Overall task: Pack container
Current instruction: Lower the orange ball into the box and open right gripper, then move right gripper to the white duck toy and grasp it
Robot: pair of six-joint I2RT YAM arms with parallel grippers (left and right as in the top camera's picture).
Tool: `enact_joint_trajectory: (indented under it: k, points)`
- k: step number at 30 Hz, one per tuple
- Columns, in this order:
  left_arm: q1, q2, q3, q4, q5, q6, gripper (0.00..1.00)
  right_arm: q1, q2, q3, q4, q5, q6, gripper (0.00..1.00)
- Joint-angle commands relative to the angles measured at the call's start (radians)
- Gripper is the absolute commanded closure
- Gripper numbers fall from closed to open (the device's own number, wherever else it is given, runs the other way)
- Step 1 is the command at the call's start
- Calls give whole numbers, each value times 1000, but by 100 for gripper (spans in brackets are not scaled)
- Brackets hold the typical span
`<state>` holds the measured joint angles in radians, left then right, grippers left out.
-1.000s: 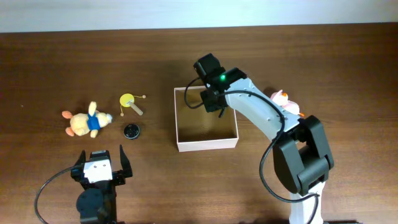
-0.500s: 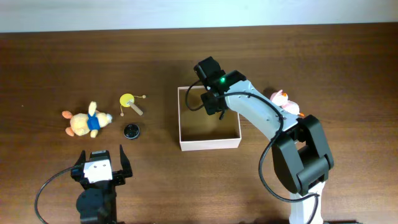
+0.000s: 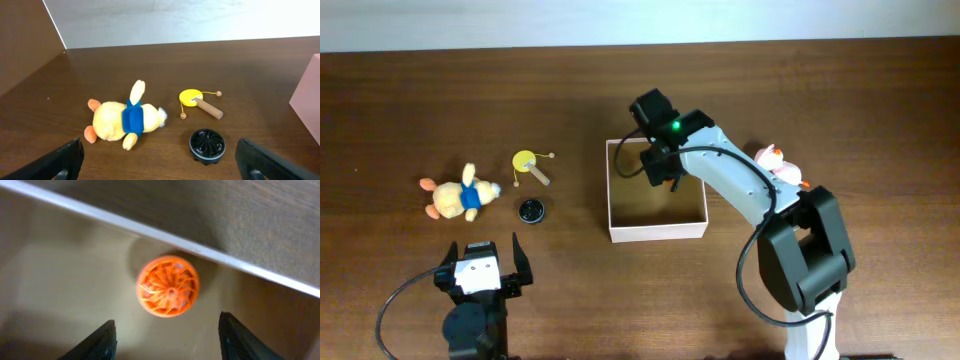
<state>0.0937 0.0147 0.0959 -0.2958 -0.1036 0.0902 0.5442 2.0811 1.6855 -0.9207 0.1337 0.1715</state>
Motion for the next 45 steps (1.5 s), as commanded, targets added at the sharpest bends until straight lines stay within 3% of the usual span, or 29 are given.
enact_joint_trajectory:
  k: [1, 12, 21, 27, 36, 45]
  points:
    - [1, -8, -4, -1, 10, 16, 1, 41, -10, 130, -59, -17, -18, 45]
    - [1, -8, -4, -1, 11, 16, 1, -1, -27, 497, -408, 94, 11, 46]
    - [1, -8, -4, -1, 10, 16, 1, -202, -31, 473, -569, 135, 28, 46]
    - [1, -8, -4, -1, 10, 16, 1, -275, -31, 340, -524, 75, 20, 44]
    - [1, -8, -4, -1, 10, 16, 1, -319, -31, -8, -256, 58, 20, 41]
    - [1, -8, -4, -1, 11, 16, 1, -446, -31, -23, -223, 53, -45, 38]
